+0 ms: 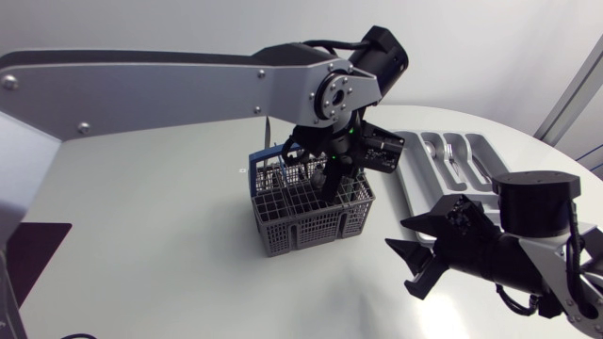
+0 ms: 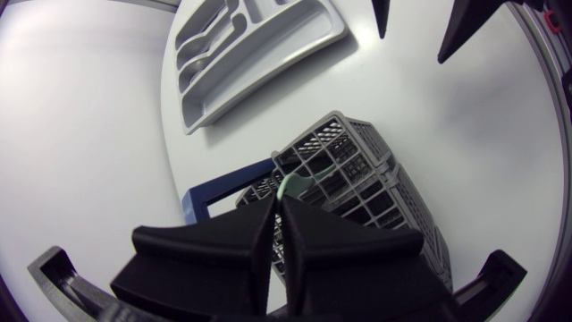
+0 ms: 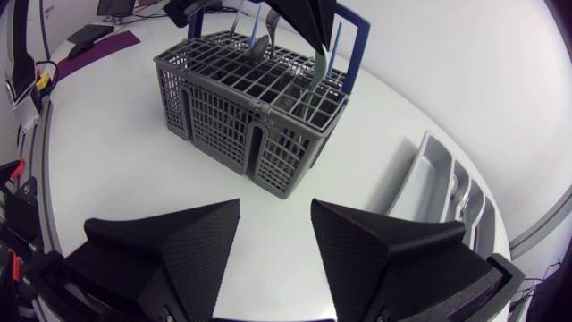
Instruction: Unload the cutlery basket into the drawer organizer.
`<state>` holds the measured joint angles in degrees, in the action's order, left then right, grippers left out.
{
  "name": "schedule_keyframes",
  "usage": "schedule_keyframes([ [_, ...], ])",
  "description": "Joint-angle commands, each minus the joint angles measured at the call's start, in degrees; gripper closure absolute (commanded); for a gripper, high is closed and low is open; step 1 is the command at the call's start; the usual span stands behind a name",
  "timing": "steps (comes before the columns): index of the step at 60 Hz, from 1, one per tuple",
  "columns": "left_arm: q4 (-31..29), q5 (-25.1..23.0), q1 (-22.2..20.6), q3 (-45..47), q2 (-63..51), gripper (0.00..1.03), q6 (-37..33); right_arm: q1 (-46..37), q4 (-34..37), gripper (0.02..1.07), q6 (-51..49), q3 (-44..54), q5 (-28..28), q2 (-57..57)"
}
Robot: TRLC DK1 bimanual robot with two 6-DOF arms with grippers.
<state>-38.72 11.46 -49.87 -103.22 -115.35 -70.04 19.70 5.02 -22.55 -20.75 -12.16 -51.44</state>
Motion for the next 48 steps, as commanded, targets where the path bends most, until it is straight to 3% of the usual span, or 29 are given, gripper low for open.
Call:
schedule_keyframes([
  [1, -1.01, 0.40, -0.76, 1.79, 3.11, 0.98, 1.66, -0.28, 0.78, 0.47, 0.22, 0.98, 0.12, 1.08],
  [18, 0.58, 1.02, -1.81, 5.13, 6.10, 0.98, 3.95, 0.25, 1.75, 0.47, 0.57, 1.07, 0.39, 2.40],
  [48, 5.50, 9.19, -3.92, 6.36, 5.75, 0.98, 6.23, 0.42, 2.81, 0.47, 0.57, 1.15, 0.56, 3.54],
])
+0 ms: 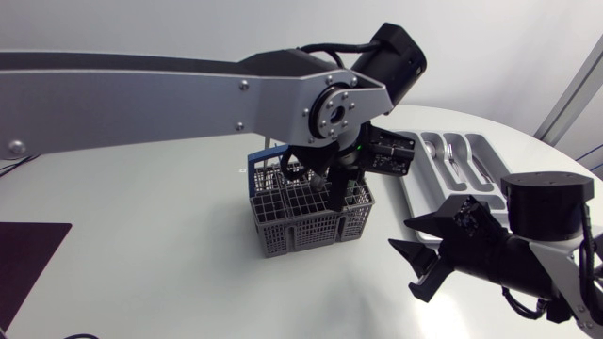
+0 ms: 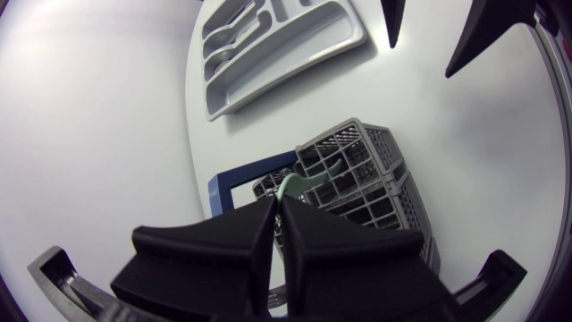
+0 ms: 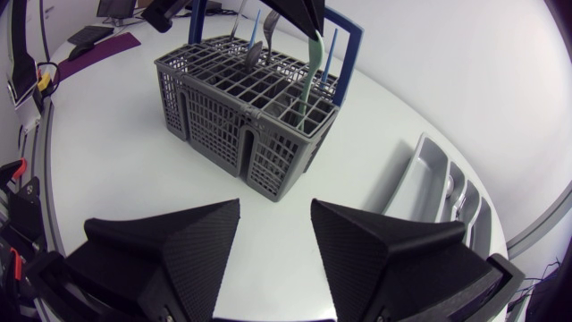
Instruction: Unload the cutlery basket into the drawer organizer.
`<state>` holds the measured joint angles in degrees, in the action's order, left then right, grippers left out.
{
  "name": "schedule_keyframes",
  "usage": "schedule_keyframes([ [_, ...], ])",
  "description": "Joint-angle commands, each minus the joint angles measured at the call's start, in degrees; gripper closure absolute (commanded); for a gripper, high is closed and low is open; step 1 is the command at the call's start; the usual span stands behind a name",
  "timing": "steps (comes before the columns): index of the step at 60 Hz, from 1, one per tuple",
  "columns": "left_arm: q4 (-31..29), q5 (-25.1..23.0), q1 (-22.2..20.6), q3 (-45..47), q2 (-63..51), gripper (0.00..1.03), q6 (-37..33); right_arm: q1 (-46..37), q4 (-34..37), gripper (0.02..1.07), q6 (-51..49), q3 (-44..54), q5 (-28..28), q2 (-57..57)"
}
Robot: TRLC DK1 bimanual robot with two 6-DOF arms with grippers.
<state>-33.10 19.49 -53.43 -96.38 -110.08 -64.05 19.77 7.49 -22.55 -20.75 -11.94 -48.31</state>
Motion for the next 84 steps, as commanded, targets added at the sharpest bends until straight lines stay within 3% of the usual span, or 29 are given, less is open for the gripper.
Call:
schedule_keyframes([
  [1, -0.12, 1.52, -0.36, -0.83, 0.40, 0.98, 0.07, 0.36, 0.34, 0.47, 0.57, 1.15, 0.34, 0.41],
  [32, -0.30, 3.37, -1.68, -5.05, -0.66, 0.98, -0.02, 0.36, 0.25, 0.47, 0.22, 1.24, 0.34, 0.59],
  [65, -0.21, 9.08, -5.81, 3.39, 9.98, 0.98, 2.09, 2.47, 1.39, 0.47, 1.98, 1.24, 1.66, 3.49],
  [71, -0.12, 9.87, -6.78, 4.09, 12.35, 0.98, 4.99, 3.61, 2.01, 0.47, 2.68, 1.24, 2.98, 5.34],
  [84, -0.03, 9.96, -6.60, 4.01, 14.55, 0.97, 19.75, 6.16, 2.09, 0.47, 4.09, 1.51, 7.37, 11.05],
])
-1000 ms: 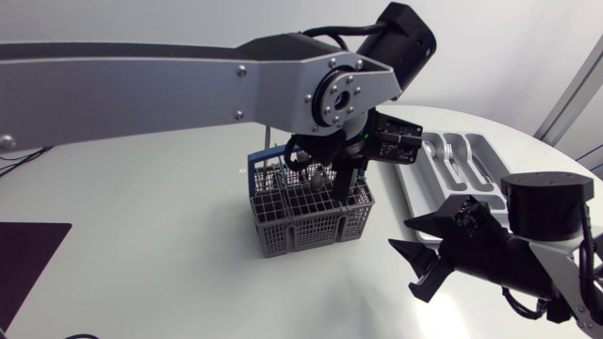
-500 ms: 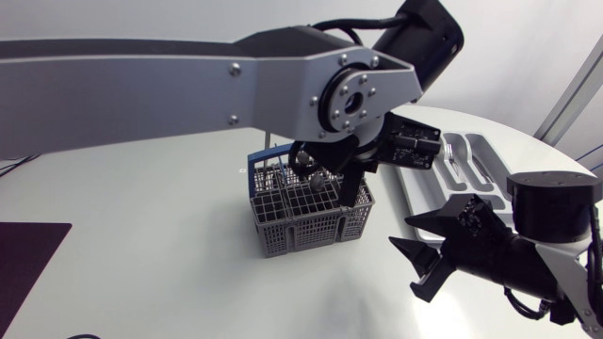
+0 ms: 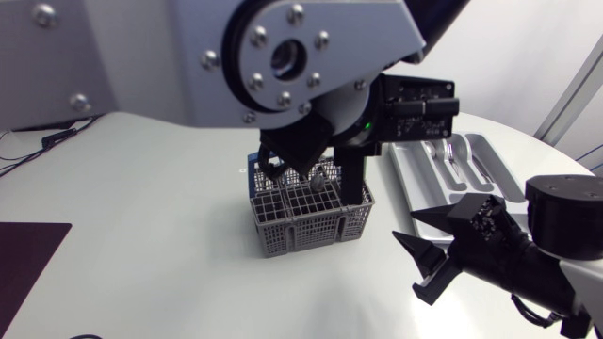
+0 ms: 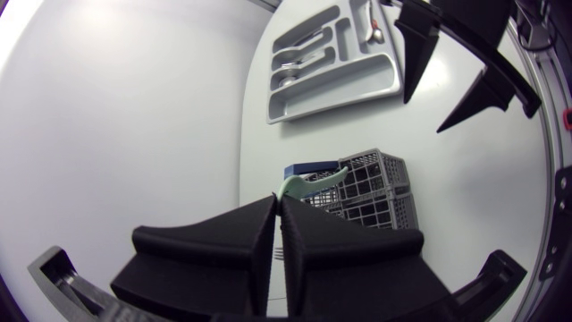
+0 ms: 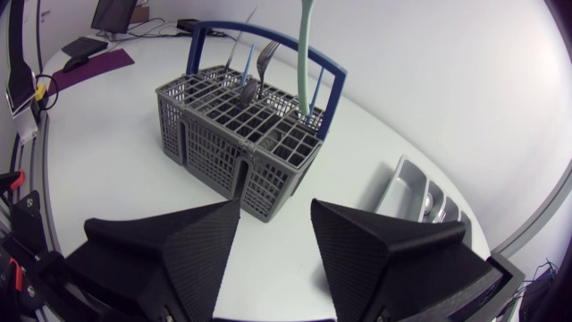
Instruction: Unload the cutlery basket into the drawer organizer.
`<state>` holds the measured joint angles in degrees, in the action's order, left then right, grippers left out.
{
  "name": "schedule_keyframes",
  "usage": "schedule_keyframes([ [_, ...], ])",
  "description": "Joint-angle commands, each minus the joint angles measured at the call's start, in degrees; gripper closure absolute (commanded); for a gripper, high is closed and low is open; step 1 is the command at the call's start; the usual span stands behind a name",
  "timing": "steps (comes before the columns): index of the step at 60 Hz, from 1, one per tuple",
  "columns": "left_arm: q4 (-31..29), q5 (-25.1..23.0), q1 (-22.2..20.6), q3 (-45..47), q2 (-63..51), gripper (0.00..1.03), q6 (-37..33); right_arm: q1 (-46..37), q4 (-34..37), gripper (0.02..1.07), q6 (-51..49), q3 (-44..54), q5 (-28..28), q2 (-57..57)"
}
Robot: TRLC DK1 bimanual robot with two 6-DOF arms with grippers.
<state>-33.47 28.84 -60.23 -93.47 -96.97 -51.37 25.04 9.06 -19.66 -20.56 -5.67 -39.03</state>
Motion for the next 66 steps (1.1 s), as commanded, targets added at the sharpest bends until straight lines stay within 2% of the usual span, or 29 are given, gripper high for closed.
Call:
schedule_keyframes([
  [1, 0.34, 0.60, 0.46, 1.19, 1.43, 0.97, 8.13, 0.89, 0.52, 0.47, 1.20, 1.31, 1.28, 1.94],
  [9, 0.43, -0.36, 3.01, 0.57, 1.08, 0.97, 15.43, 0.89, -0.09, 0.47, 1.20, 0.43, 1.98, 3.43],
  [18, -1.95, -5.72, 5.30, -1.71, -0.24, 0.97, 23.25, 1.68, -2.82, 0.47, 1.64, -0.45, 4.18, 3.61],
  [25, -5.90, -11.61, 6.97, -4.79, -1.82, 0.97, 29.31, 3.53, -4.75, 0.47, 1.99, -1.06, 5.58, 3.25],
  [40, -10.65, -20.93, 8.72, -8.66, -3.93, 0.97, 38.28, 9.15, -10.38, 0.47, 1.03, -1.94, 9.54, 1.06],
  [48, -13.02, -24.89, 9.69, -10.24, -4.90, 0.97, 40.48, 10.47, -14.25, 0.47, -0.73, -2.65, 11.91, -3.16],
  [61, -15.31, -26.99, 10.57, -11.38, -5.95, 0.97, 41.79, 11.00, -17.59, 0.48, -2.93, -4.84, 13.14, -9.05],
  [66, -16.27, -27.87, 10.92, -12.17, -6.39, 0.97, 42.06, 12.14, -19.26, 0.53, -4.25, -5.63, 14.72, -11.86],
])
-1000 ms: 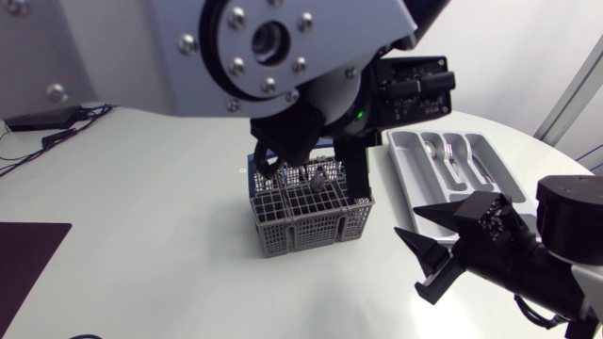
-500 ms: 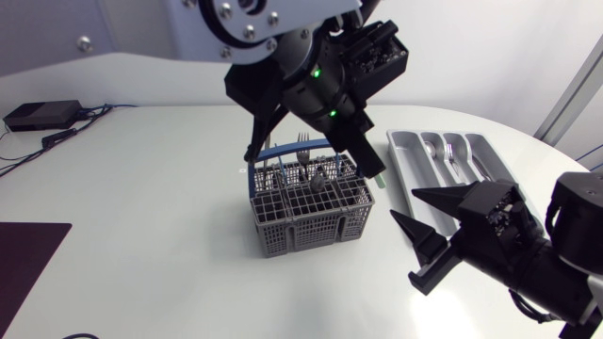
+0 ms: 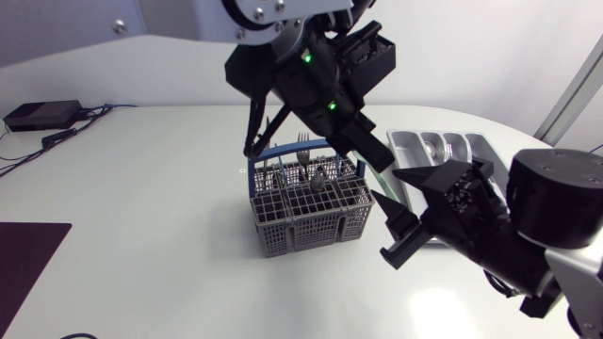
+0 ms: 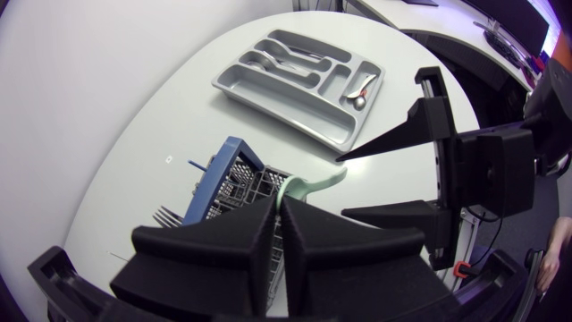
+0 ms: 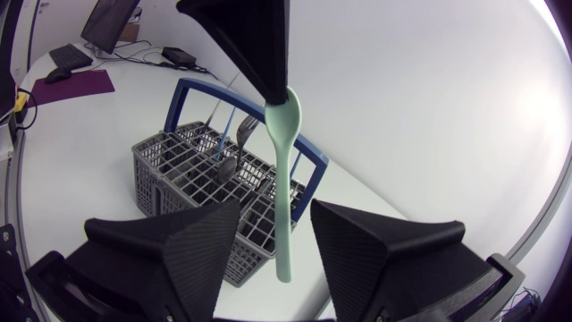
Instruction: Unload the cutlery basket into the drawer organizer.
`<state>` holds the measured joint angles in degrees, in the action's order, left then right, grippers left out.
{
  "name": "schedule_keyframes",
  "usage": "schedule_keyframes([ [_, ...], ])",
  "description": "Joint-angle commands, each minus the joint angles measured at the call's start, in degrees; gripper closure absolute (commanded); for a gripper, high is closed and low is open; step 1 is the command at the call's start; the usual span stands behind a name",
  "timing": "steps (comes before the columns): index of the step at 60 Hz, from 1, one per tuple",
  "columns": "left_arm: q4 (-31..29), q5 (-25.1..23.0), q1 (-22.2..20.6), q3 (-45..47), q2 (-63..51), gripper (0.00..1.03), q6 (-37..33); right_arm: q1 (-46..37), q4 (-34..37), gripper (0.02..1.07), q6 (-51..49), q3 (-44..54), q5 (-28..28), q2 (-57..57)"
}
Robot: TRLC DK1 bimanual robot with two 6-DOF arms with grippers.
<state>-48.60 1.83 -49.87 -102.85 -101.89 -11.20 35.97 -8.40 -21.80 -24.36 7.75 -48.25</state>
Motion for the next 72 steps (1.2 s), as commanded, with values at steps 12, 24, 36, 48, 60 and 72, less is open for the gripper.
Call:
schedule_keyframes([
  [12, -2.03, -1.30, 0.82, -3.94, -2.62, 0.97, 2.41, 3.23, -6.80, 0.59, -5.27, -2.89, 5.35, -8.00],
  [24, -2.99, -2.53, 1.97, -3.94, -3.49, 0.97, 3.56, 5.87, -12.43, 0.61, -9.75, -1.74, 10.97, -10.73],
  [36, -2.99, -2.53, 2.32, -3.94, -3.58, 0.97, 3.91, 6.66, -14.27, 0.61, -11.33, -1.04, 13.26, -11.08],
  [48, -3.08, -2.53, 2.14, -4.38, -3.49, 0.97, 4.08, 6.49, -14.27, 0.61, -11.42, -0.34, 13.52, -11.34],
  [60, -3.17, -2.53, 1.88, -4.38, -3.41, 0.97, 4.26, 6.40, -14.27, 0.68, -11.51, -0.34, 13.61, -11.43],
  [72, -3.43, -3.32, 1.70, -4.29, -3.23, 0.97, 4.52, 6.31, -14.36, 0.71, -11.51, -0.07, 13.61, -11.96],
])
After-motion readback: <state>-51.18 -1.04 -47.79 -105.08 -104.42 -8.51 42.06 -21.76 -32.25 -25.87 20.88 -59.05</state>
